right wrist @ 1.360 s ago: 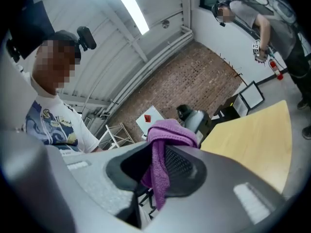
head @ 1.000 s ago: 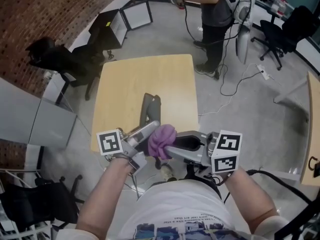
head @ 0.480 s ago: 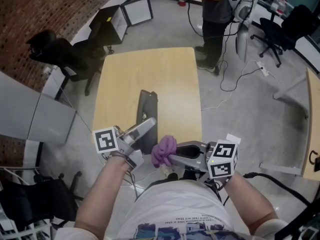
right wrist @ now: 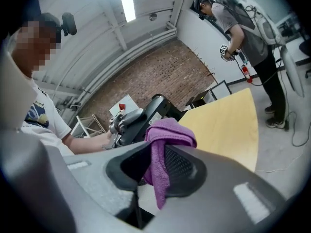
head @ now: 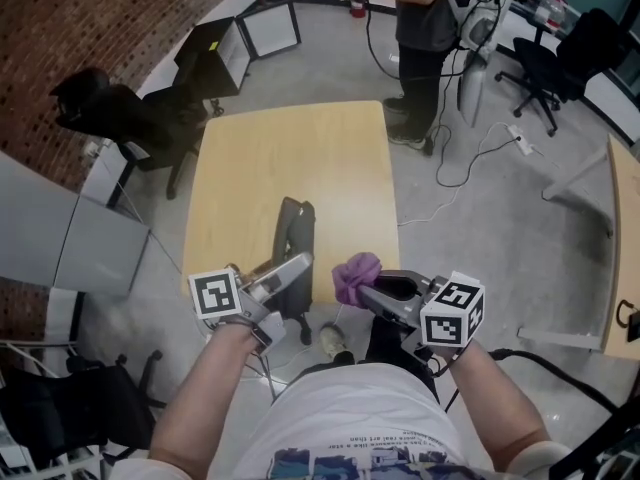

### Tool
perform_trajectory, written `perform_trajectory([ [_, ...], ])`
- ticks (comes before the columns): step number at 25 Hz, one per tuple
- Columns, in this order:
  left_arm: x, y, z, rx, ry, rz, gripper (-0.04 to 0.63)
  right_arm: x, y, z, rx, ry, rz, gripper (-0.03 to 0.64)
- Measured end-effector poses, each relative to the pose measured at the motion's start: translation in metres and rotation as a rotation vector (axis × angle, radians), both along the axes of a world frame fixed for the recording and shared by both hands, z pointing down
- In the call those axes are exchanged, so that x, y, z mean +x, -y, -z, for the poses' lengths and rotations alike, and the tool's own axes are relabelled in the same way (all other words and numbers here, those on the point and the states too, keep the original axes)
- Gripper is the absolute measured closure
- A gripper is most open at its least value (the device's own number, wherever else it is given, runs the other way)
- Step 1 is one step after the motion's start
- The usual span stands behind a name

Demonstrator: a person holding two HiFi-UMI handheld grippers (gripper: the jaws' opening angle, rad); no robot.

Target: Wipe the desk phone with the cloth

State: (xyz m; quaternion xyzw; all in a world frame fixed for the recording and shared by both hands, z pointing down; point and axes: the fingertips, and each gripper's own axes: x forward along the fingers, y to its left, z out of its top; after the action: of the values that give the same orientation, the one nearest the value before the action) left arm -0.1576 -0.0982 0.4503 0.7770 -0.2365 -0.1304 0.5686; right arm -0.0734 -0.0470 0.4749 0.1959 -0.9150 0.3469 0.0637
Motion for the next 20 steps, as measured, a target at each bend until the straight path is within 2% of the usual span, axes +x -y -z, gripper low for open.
perform_trajectory([
  [2,-0.005,0.004,-0.015,0.008,0.095,0.012,0.302,0.009,0.008,-0.001,0.018,-0.046,-0.016,0.529],
  [6,-0.014,0.018,-0.058,0.032,0.331,0.04,0.302,0.026,0.019,0.0,0.042,-0.095,-0.018,0.529],
  [12,-0.035,0.051,-0.13,-0.023,0.635,0.111,0.302,0.043,0.036,0.007,-0.002,-0.072,-0.015,0.529],
  [20,-0.058,0.104,-0.199,-0.093,0.922,0.163,0.302,0.068,0.068,0.012,0.002,-0.131,-0.004,0.529],
])
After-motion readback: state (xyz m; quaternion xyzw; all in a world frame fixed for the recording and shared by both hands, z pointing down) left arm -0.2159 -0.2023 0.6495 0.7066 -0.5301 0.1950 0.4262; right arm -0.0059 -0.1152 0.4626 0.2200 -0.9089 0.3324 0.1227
